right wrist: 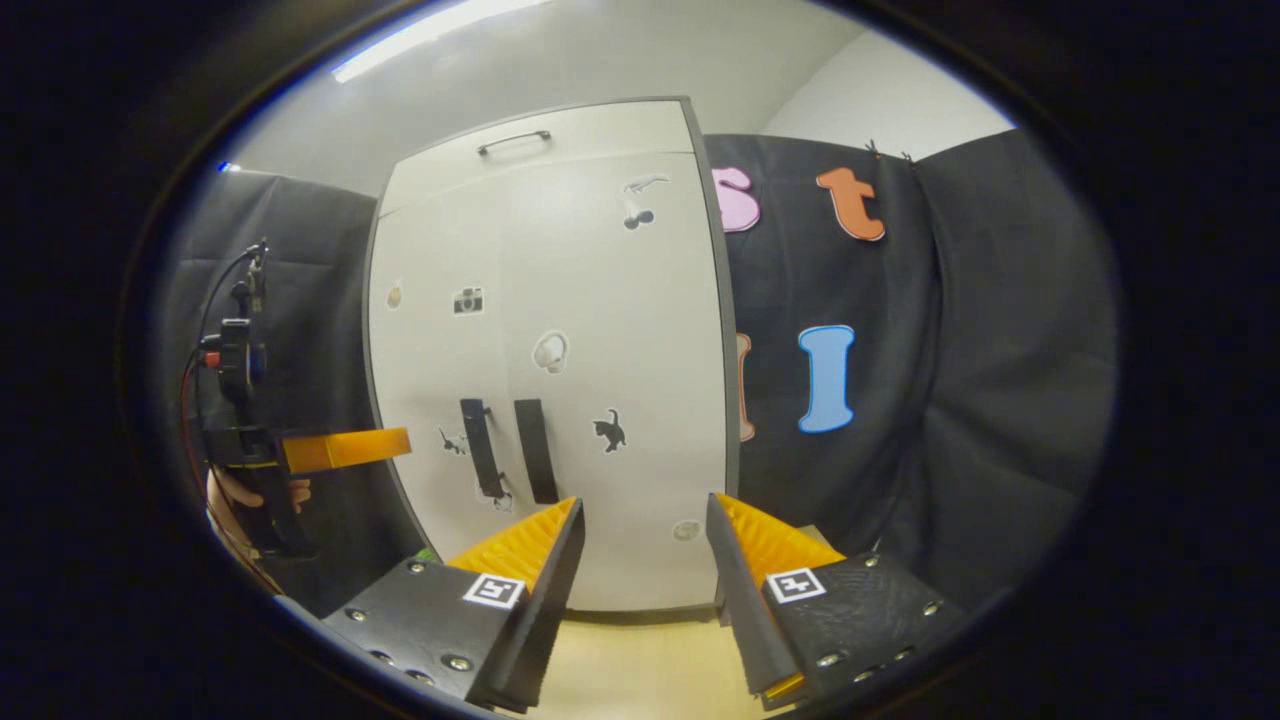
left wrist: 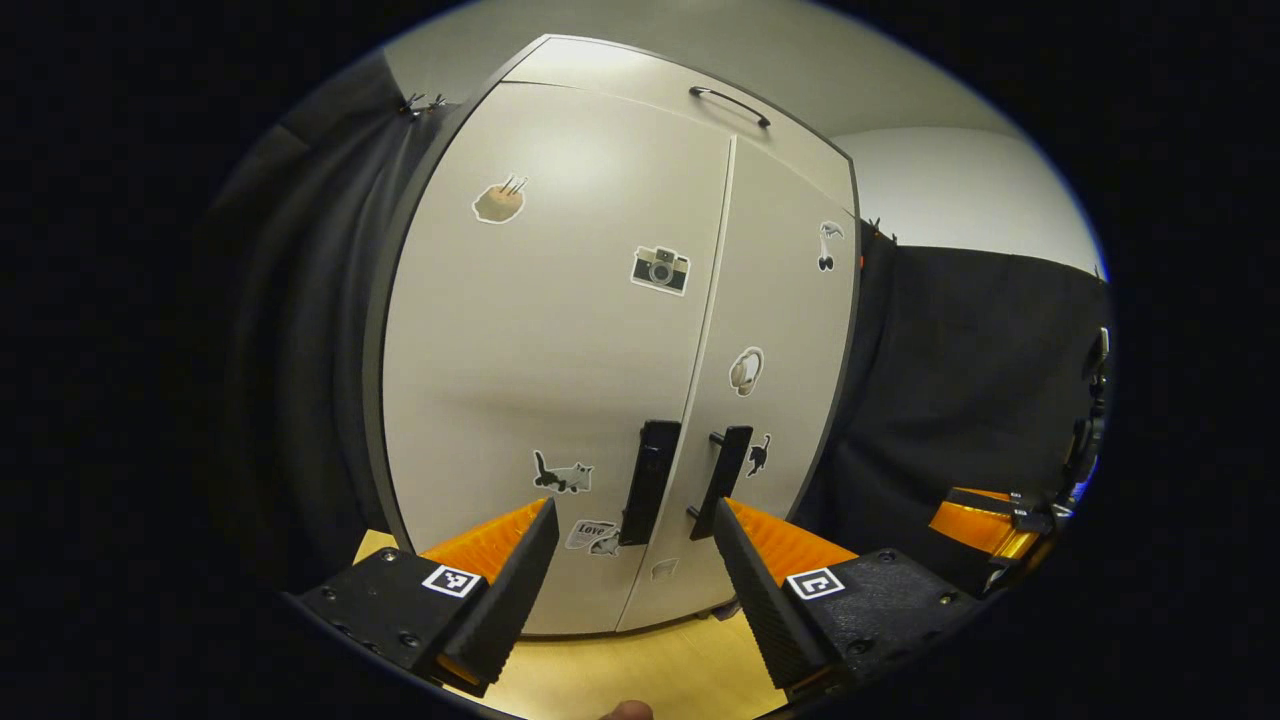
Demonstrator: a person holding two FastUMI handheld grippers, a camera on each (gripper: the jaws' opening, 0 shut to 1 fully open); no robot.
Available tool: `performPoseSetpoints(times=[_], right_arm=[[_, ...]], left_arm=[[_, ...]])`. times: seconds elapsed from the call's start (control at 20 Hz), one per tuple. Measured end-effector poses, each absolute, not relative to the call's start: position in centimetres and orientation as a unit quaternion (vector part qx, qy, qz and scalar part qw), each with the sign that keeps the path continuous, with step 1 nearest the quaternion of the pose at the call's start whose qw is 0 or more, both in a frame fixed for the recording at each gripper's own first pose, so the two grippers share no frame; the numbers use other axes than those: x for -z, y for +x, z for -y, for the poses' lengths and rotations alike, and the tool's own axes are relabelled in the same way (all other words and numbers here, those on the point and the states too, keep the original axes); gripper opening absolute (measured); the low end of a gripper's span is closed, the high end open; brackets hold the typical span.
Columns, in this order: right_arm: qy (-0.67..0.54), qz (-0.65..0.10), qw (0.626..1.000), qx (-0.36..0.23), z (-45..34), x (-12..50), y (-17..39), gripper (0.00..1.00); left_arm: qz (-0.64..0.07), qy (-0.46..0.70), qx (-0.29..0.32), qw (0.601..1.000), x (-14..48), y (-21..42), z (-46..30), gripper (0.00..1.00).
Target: Grab one shoe with the right hand and put it into the shoe cabinet, grab the other shoe with the left hand and put it into the shoe cabinet; then close the right door with the right hand and the left door with the left hand.
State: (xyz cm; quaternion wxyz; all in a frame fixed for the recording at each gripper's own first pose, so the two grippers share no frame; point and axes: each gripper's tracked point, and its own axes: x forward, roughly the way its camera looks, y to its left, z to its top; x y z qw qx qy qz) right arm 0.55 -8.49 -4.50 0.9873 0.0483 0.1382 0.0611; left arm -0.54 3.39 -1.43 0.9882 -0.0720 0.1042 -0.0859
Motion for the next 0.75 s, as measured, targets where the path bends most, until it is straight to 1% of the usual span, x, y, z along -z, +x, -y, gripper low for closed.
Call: performPoseSetpoints(times=[0.05,0.1,0.15,0.35,0.4,0.45,0.75], right_arm=[[0.049,-0.139,0.987,-0.061,8.5,4.5,0.5,0.73],[0.049,-0.139,0.987,-0.063,8.4,4.6,0.4,0.7],[0.05,-0.14,0.987,-0.063,8.3,4.7,0.3,0.73],[0.051,-0.143,0.986,-0.066,8.0,4.9,-0.1,0.73],[0.051,-0.143,0.986,-0.067,8.0,4.9,-0.1,0.7],[0.051,-0.142,0.986,-0.067,8.0,4.8,-0.2,0.73],[0.053,-0.137,0.987,-0.065,8.2,4.2,-0.5,0.73]], left_arm=[[-0.104,-0.071,0.085,0.988,1.4,-0.8,-3.4,0.95],[-0.104,-0.071,0.085,0.988,1.3,-1.0,-3.4,0.95],[-0.102,-0.07,0.085,0.989,1.3,-1.2,-3.4,0.95],[-0.1,-0.069,0.083,0.989,1.0,-1.9,-3.4,0.95],[-0.098,-0.068,0.081,0.99,0.9,-2.0,-3.5,0.95],[-0.096,-0.068,0.08,0.99,0.7,-2.2,-3.6,0.95],[-0.09,-0.068,0.075,0.991,0.2,-2.8,-3.8,0.95]])
